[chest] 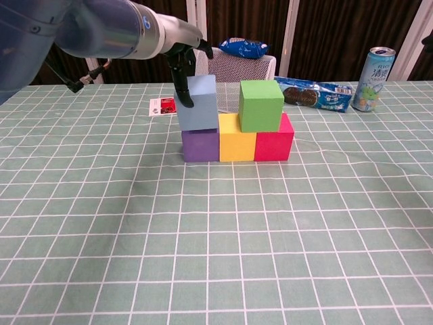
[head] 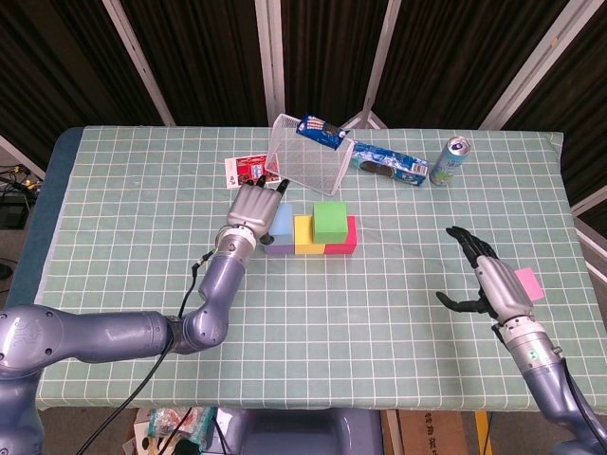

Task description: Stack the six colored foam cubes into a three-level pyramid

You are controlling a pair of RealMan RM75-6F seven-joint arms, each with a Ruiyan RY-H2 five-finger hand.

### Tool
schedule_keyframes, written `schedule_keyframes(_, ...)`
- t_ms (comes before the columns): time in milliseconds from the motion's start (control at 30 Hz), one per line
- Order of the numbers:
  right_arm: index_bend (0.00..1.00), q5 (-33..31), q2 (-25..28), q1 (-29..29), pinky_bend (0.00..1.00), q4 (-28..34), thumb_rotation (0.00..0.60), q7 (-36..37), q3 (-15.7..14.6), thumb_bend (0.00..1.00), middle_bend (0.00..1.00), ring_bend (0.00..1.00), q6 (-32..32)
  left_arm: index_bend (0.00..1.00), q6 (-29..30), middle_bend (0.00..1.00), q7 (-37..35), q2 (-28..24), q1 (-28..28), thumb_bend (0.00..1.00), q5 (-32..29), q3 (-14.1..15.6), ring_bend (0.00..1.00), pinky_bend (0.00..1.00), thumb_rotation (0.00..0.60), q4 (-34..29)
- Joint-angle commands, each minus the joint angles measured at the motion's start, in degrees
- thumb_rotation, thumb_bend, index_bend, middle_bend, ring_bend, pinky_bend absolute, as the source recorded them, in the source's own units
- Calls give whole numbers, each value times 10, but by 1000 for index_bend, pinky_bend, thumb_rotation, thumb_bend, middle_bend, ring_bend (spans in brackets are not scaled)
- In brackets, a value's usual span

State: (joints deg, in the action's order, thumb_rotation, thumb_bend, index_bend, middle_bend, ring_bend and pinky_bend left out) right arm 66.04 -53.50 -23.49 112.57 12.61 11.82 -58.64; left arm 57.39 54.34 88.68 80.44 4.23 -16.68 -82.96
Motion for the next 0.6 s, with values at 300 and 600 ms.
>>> schedule_keyframes(300, 0, -1, -1, -2, 0, -5, 600, 9, 0, 288, 0, 0, 7, 60, -10, 390, 27, 26, 24, 306, -35, -16, 78, 183, 600, 39)
schedule_keyframes(600, 0, -1, -2, -3, 0, -7, 600, 10, -1, 289, 0, 0, 10, 60, -19, 389, 36, 41, 33, 306, -38, -21, 78, 183, 600, 58)
